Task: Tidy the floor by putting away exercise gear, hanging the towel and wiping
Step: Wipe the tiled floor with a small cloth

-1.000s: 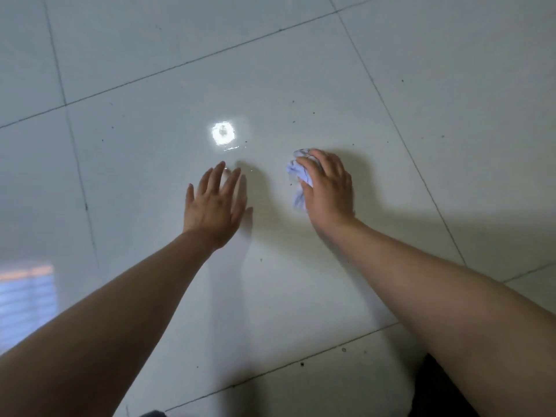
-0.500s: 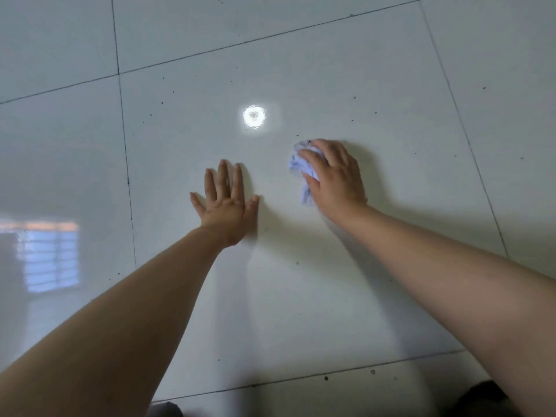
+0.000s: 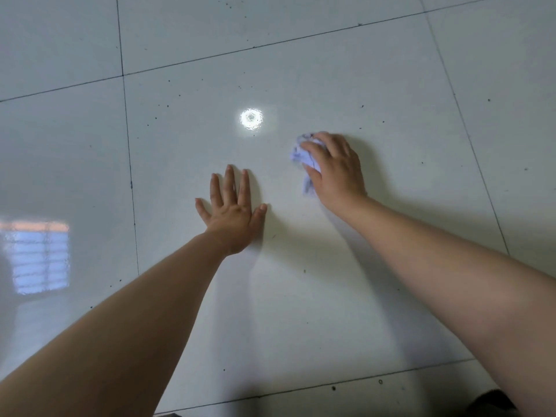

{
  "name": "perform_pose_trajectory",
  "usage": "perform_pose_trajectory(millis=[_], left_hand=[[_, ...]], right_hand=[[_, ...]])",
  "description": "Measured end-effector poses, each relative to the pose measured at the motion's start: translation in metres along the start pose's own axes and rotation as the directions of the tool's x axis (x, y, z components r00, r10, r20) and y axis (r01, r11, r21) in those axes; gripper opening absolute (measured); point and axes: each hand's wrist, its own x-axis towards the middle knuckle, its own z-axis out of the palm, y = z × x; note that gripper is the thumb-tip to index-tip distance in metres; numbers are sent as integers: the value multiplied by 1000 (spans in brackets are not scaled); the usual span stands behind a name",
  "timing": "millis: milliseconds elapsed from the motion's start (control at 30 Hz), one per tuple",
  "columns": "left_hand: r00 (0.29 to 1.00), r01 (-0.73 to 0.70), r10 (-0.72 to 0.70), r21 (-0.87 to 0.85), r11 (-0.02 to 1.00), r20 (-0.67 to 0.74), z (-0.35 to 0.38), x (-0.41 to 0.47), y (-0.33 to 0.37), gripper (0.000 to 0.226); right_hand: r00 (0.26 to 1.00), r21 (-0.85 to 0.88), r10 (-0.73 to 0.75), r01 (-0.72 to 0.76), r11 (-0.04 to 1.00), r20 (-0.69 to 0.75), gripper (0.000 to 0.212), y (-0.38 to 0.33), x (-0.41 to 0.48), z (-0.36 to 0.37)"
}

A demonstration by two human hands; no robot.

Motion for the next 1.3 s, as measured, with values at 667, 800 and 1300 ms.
perform_pose_trajectory(millis=[667, 800, 1300], left_hand=[[998, 6, -3, 50, 999, -66, -2, -4, 0, 71], [985, -57, 65, 56, 997, -157, 1, -14, -6, 68], [990, 42, -35, 47, 998, -134, 0, -22, -34, 73]], right_hand=[[989, -159, 125, -111, 981, 78, 38, -38, -21, 3], [994, -163, 55, -39, 986, 95, 47, -26, -37, -9], [989, -18, -66, 69, 997, 129, 49, -59, -60, 0]])
